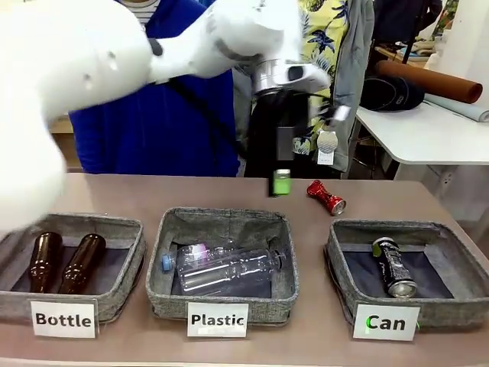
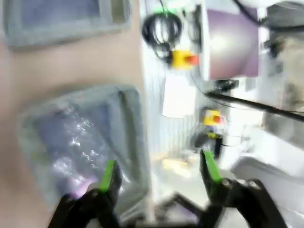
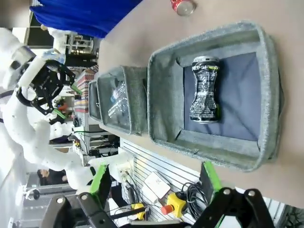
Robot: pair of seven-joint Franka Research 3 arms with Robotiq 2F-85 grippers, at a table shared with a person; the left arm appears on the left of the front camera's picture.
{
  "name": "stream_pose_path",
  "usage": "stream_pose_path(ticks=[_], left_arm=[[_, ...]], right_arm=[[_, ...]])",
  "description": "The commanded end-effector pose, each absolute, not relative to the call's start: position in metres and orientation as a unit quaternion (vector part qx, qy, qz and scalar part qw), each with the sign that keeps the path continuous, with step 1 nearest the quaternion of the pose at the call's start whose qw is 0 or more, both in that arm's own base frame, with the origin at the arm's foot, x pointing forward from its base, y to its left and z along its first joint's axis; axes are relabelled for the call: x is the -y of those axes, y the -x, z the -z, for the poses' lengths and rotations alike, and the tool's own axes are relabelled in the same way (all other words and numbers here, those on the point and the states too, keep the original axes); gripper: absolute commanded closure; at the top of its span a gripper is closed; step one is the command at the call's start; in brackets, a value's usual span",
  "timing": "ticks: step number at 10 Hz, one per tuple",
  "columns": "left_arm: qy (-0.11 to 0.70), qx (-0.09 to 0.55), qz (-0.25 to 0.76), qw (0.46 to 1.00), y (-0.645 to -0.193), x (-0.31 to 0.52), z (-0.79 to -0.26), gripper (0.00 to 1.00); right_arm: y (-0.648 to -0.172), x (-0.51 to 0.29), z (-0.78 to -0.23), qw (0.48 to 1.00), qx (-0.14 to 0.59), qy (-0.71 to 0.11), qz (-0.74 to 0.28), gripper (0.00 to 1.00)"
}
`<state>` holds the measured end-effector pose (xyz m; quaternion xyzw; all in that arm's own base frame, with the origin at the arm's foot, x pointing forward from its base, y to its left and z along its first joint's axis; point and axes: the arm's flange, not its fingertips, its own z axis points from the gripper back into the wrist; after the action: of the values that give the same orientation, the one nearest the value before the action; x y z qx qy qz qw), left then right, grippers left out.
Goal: Sort the can waste into the basket.
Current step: Pick up the can waste from the table and place it in the right Fabric basket.
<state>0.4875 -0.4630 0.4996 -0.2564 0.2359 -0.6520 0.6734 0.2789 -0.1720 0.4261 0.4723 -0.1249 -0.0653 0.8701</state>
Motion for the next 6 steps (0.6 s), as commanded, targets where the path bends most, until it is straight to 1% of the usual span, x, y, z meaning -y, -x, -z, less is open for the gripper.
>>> stream_pose_path(ticks=[1, 2, 3, 4, 5, 6], left_arm=[[0.3, -0.358, 0.54, 0.7, -0.386, 0.352, -0.425, 0.15], [0.304, -0.343, 0.531, 0.712, -0.381, 0.338, -0.424, 0.15], [0.331, -0.276, 0.528, 0.732, -0.377, 0.313, -0.438, 0.15], [0.361, -0.198, 0.517, 0.75, -0.373, 0.282, -0.455, 0.15], [0.398, -0.105, 0.509, 0.756, -0.365, 0.245, -0.471, 0.15], [0.425, -0.038, 0.482, 0.765, -0.348, 0.204, -0.477, 0.15]], right_arm=[[-0.282, 0.171, -0.423, 0.878, 0.115, -0.458, 0.075, 0.0], [-0.285, 0.168, -0.421, 0.881, 0.11, -0.454, 0.075, 0.0], [-0.285, 0.161, -0.42, 0.882, 0.106, -0.454, 0.067, 0.0], [-0.285, 0.149, -0.422, 0.873, 0.11, -0.471, 0.054, 0.0], [-0.289, 0.133, -0.424, 0.856, 0.108, -0.503, 0.044, 0.0], [-0.294, 0.111, -0.423, 0.849, 0.101, -0.518, 0.029, 0.0]])
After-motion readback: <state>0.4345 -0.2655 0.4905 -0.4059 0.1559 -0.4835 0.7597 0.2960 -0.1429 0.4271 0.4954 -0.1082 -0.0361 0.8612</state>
